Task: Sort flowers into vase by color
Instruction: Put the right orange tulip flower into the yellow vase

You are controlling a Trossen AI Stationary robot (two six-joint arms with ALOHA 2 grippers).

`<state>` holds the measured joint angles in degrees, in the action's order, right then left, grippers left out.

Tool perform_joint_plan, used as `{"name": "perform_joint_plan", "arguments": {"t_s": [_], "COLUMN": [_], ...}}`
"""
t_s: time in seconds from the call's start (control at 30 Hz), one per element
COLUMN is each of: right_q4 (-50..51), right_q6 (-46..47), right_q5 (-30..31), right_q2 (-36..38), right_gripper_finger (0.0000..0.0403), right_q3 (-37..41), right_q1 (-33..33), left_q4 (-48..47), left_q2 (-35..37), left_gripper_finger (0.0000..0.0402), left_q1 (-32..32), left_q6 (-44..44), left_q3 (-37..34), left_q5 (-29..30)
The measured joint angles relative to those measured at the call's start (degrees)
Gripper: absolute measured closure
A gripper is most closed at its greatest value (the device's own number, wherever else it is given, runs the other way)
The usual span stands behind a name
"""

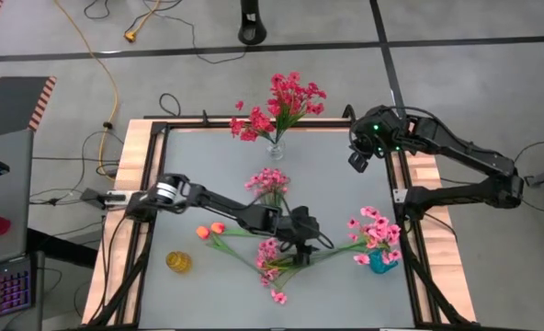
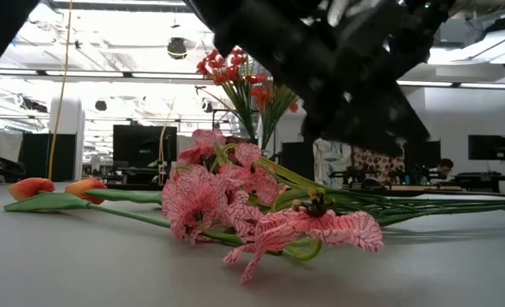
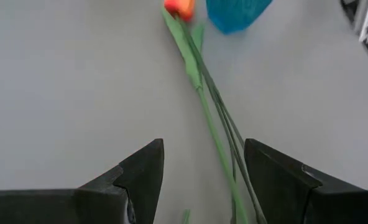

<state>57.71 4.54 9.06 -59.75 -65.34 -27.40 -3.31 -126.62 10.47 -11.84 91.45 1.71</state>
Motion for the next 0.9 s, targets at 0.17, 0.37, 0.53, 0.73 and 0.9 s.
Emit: {"name": "perform_joint_plan", "arguments": {"t_s": [0.17, 0.37, 0.53, 0.73, 0.9], "right_q4": [0.07, 0.11, 0.11, 0.11, 0.11], "right_q6": [0.0, 0.0, -0.07, -0.26, -0.48], "right_q5": [0.0, 0.0, -0.02, -0.02, -0.02], "right_q2": [-0.02, -0.02, -0.02, -0.02, -0.02], "right_gripper_finger": [0.0285, 0.0285, 0.0285, 0.0285, 0.0285], "right_q3": [0.0, 0.0, 0.0, 0.0, 0.0], "right_q1": [0.0, 0.0, 0.0, -0.02, -0.02], "left_q4": [-0.99, -2.8, -4.9, -5.74, -6.7], "left_q2": [-5.18, -8.73, -9.5, -9.5, -9.48], "left_gripper_finger": [0.0191, 0.0191, 0.0191, 0.0194, 0.0225], "left_q1": [0.17, 0.16, 0.38, 0.43, 0.43], "left_q6": [-0.07, -0.27, -1.38, -1.42, -1.42], "left_q3": [5.37, 8.69, 8.66, 8.68, 8.68], "left_q5": [-1.71, -1.89, -1.86, -0.92, -0.8]}}
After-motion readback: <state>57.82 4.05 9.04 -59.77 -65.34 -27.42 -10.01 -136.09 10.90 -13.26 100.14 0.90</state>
